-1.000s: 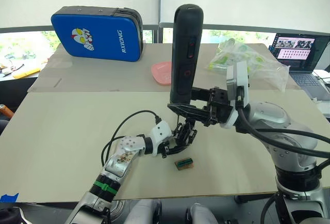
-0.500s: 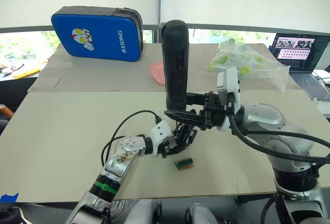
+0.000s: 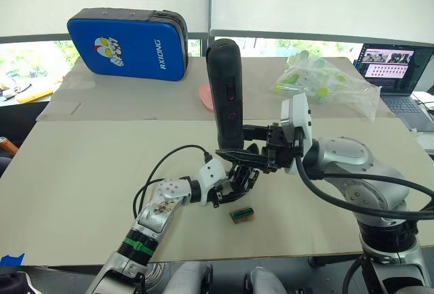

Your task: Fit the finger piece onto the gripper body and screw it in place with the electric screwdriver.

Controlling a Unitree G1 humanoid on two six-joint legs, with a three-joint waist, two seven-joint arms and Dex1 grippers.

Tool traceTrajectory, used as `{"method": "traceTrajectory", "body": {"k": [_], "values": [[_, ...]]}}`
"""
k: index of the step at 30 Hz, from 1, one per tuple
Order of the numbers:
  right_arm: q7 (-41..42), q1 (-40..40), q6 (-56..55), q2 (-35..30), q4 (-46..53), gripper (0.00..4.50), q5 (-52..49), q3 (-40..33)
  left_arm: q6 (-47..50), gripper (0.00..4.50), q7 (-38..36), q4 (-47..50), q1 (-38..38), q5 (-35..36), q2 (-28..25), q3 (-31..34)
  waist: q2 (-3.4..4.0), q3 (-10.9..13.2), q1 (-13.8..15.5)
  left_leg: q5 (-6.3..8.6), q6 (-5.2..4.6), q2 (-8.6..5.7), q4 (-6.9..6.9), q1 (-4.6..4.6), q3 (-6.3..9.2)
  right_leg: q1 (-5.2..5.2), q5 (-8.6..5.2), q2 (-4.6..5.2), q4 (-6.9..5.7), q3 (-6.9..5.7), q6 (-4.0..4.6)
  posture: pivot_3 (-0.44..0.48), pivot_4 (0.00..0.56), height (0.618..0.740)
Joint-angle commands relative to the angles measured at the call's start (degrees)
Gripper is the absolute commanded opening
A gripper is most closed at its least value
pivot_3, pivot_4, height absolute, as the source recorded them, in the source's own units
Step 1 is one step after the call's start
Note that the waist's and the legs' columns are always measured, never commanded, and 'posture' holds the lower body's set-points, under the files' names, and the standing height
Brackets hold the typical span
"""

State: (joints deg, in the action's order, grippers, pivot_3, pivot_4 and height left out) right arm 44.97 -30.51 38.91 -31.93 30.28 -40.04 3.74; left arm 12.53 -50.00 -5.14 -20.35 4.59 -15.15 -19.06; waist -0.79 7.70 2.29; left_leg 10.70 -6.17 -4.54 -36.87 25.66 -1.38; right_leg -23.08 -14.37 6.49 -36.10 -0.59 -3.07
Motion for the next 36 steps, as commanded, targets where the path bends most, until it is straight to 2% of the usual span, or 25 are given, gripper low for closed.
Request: {"method": "traceTrajectory", "body": {"k": [1,36], "values": [[0.43,-0.15,-3.18,0.31,1.65,1.90,0.36,-1.42,2.22,2.29,-1.41,-1.38,1.88,-0.63,-0.41,-2.93,0.00,0.00,0.00,0.00,0.00,0.00,0.00,0.00,0.00,0.00,0.00,0.00,0.00,0.00,0.00,0.000,0.150,0.740],[2.63,1.54,-4.83,0.49,2.29,1.90,1.35,-1.22,2.38,2.29,-1.37,-1.23,1.97,-0.55,-0.32,-2.97,0.00,0.00,0.01,0.00,0.00,0.00,0.00,-0.03,0.00,0.02,0.00,0.00,-0.01,0.00,0.00,0.000,0.150,0.740]]}}
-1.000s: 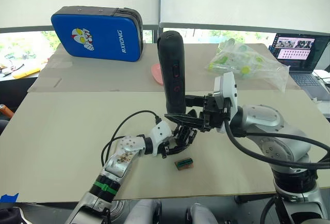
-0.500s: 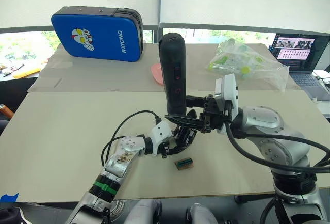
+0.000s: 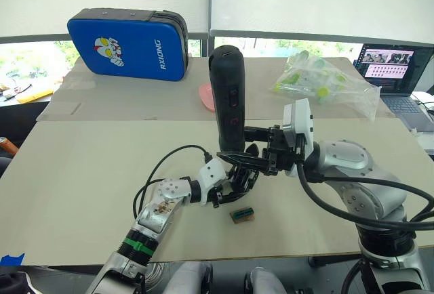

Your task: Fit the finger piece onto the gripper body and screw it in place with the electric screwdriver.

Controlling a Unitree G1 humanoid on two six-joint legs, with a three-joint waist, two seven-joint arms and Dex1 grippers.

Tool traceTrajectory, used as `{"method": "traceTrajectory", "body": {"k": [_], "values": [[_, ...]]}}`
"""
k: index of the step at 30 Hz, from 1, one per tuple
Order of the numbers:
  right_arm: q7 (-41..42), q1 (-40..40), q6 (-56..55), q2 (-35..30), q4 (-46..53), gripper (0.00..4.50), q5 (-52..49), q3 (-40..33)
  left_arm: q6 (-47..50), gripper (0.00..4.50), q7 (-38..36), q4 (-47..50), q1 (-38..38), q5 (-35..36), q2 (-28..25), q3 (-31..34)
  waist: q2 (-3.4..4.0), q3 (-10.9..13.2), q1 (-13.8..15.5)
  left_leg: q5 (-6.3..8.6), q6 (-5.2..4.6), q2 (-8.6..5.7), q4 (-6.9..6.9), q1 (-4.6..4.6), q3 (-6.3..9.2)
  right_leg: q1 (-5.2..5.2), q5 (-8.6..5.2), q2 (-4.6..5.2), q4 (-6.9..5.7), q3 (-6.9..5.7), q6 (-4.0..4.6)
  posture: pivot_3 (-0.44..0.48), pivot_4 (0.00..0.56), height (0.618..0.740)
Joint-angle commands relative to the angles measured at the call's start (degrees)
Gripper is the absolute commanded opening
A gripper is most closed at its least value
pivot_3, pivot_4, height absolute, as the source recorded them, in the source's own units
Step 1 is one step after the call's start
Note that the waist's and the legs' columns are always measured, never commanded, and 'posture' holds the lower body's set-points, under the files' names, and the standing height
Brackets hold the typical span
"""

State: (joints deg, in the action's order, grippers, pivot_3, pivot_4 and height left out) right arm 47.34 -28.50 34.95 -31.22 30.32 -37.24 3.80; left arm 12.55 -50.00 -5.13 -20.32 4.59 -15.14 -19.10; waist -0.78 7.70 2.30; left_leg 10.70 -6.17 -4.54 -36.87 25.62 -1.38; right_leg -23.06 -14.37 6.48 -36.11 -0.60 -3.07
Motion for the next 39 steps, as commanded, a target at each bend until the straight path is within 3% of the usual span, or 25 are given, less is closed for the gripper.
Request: {"method": "traceTrajectory", "body": {"k": [1,28,39], "values": [[0.24,-0.54,-0.71,-0.24,2.31,1.90,-1.64,-1.38,2.36,2.29,-1.38,-1.21,1.95,-0.55,-0.33,-2.93,0.00,0.00,0.00,0.00,0.00,0.00,0.00,0.00,0.00,0.00,0.00,0.00,0.00,0.00,0.00,0.000,0.150,0.740],[-1.45,-4.47,2.34,-1.02,2.38,1.90,-6.43,-3.11,2.35,2.29,-1.41,-1.63,1.77,-0.52,-0.22,-2.92,0.00,0.00,0.01,0.00,0.00,0.00,0.00,0.00,0.00,0.00,0.00,0.00,0.01,0.01,0.00,0.000,0.150,0.740],[-1.27,-1.51,0.87,-1.18,2.13,1.90,-3.69,-1.62,2.35,2.29,-1.30,-1.55,1.91,-0.59,-0.19,-2.99,0.00,0.00,0.02,0.00,0.00,0.00,0.00,0.00,0.00,0.00,0.00,0.00,0.00,0.01,0.00,0.000,0.150,0.740]]}}
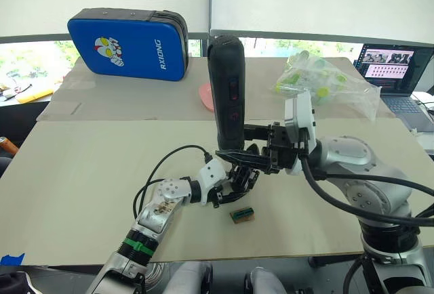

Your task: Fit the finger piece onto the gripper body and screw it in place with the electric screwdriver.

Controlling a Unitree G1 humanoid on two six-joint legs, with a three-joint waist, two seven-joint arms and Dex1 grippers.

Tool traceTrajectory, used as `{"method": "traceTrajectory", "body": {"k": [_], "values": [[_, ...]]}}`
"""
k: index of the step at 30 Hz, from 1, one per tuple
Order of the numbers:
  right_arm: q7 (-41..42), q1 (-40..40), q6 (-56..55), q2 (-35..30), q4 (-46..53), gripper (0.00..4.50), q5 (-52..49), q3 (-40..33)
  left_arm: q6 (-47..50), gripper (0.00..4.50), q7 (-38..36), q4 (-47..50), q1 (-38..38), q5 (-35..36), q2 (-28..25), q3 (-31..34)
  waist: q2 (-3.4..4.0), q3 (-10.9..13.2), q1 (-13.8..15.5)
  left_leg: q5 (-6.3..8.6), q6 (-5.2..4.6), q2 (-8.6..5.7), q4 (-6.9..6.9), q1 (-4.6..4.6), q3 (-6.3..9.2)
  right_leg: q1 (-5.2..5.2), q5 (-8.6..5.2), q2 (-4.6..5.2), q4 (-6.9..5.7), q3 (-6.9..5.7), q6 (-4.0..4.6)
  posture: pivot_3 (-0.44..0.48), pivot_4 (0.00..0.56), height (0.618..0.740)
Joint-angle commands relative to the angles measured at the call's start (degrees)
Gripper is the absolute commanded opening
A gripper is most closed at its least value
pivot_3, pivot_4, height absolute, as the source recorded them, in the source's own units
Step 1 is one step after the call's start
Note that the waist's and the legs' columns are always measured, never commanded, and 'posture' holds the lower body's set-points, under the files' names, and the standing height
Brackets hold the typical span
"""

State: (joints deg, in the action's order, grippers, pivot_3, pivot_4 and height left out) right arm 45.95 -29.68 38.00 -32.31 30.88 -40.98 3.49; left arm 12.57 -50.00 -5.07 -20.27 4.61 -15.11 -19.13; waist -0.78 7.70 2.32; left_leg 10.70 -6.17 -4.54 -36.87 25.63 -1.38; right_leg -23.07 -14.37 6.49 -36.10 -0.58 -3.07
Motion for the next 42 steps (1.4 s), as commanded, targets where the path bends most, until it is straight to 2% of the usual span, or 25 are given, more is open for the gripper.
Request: {"method": "traceTrajectory", "body": {"k": [1,42], "values": [[0.25,-0.18,-2.30,-0.01,1.42,1.90,0.28,-1.28,2.35,2.29,-1.29,-1.60,1.87,-0.62,-0.23,-2.95,0.00,0.00,0.00,0.00,0.00,0.00,0.00,0.00,0.00,0.00,0.00,0.00,0.00,0.00,0.00,0.000,0.150,0.740],[-0.11,-2.92,-1.23,-0.58,2.00,1.90,-1.00,-1.46,2.31,2.29,-1.37,-1.49,1.95,-0.57,-0.23,-3.04,0.00,0.00,0.00,0.00,0.00,0.00,0.00,0.00,0.00,0.00,0.00,0.00,0.00,0.00,0.00,0.000,0.150,0.740]]}}
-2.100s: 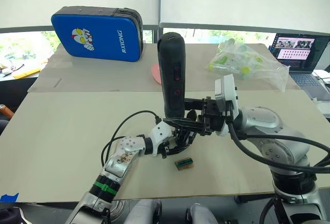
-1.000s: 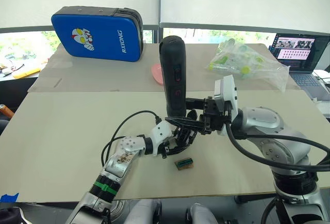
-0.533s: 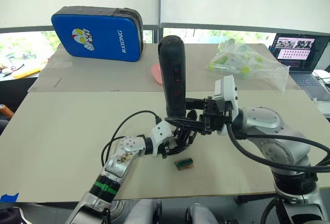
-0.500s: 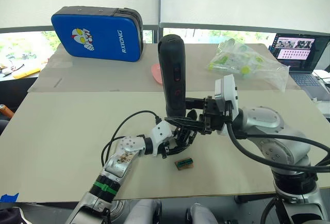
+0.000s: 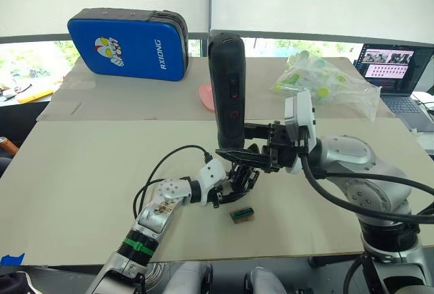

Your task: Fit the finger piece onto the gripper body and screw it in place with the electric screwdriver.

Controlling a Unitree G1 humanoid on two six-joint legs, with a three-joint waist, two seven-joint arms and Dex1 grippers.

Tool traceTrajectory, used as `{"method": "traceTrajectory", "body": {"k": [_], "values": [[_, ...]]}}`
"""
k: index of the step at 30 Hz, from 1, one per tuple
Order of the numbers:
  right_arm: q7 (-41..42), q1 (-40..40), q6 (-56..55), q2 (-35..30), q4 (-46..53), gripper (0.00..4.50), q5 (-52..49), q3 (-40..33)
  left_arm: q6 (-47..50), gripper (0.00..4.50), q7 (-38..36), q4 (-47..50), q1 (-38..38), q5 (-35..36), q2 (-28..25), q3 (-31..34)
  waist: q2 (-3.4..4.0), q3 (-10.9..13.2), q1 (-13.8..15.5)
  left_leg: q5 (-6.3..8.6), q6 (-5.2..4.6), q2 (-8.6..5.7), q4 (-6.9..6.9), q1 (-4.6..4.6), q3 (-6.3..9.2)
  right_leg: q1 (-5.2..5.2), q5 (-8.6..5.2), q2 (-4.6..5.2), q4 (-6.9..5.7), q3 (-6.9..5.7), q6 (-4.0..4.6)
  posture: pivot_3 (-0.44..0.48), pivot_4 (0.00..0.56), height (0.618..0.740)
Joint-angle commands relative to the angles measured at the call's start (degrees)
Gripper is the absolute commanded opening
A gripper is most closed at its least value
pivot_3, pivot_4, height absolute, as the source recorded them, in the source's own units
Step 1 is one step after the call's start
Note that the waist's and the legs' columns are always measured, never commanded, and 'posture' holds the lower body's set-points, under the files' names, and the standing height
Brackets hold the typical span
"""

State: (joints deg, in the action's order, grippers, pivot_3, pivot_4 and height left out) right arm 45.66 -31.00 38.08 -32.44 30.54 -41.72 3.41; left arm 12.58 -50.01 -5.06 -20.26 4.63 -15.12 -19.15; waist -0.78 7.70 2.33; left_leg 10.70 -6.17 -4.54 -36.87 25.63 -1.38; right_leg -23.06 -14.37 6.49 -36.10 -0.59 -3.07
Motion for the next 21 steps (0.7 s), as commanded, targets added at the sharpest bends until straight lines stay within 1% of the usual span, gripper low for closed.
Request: {"method": "traceTrajectory", "body": {"k": [1,21], "values": [[0.21,-1.71,-1.32,-0.50,2.31,1.90,-0.16,-1.28,2.33,2.29,-1.36,-1.47,1.95,-0.58,-0.24,-3.01,0.00,0.00,0.00,0.00,0.00,0.00,0.00,0.00,0.00,0.00,0.00,0.00,0.00,0.00,0.00,0.000,0.150,0.740],[-0.29,-3.64,0.10,-0.63,1.80,1.90,0.61,-0.42,2.49,2.29,-1.48,-1.40,2.07,-0.55,-0.33,-3.05,0.00,0.00,-0.01,0.00,0.00,0.00,0.00,0.00,0.00,0.00,0.00,0.00,0.00,0.00,0.00,0.000,0.150,0.740]]}}
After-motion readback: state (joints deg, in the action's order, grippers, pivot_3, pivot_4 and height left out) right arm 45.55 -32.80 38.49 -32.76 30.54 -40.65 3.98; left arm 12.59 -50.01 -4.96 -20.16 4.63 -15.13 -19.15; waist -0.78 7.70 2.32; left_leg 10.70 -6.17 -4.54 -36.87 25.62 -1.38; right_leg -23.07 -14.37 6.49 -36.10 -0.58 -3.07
